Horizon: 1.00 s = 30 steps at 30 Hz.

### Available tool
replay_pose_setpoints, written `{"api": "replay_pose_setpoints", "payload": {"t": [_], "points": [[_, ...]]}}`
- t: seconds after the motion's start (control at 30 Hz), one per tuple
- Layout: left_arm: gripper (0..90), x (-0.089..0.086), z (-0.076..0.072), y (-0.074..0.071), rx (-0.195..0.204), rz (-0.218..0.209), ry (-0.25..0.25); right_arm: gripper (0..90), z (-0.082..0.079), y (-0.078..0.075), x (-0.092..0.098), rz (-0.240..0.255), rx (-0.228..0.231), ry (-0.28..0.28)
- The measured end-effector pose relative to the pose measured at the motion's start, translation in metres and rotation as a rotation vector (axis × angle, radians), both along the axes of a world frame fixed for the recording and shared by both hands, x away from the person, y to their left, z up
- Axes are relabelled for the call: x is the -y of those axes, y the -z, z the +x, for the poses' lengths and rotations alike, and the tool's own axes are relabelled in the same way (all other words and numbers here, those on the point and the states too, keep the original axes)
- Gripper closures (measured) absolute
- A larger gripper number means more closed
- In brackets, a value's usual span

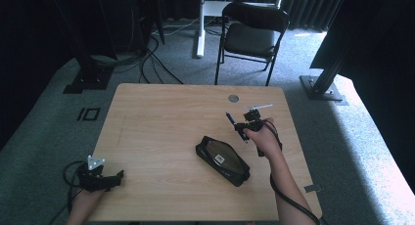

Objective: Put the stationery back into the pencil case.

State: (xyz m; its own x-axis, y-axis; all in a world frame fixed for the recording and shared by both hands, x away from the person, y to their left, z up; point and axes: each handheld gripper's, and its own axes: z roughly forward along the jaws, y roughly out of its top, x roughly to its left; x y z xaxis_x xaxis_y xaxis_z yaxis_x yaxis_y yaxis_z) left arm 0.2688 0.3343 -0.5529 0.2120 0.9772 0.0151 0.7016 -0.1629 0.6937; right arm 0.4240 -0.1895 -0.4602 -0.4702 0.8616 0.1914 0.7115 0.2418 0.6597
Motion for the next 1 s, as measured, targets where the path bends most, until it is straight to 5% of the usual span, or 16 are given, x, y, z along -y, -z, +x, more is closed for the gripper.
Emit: {"api": "replay_pose_setpoints", "payload": {"t": [1.0], "points": [[0.4, 0.0, 0.0, 0.0, 0.0, 0.0, 0.0, 79.4, -0.041, -0.036, 0.01, 0.066, 0.085, -0.064]]}}
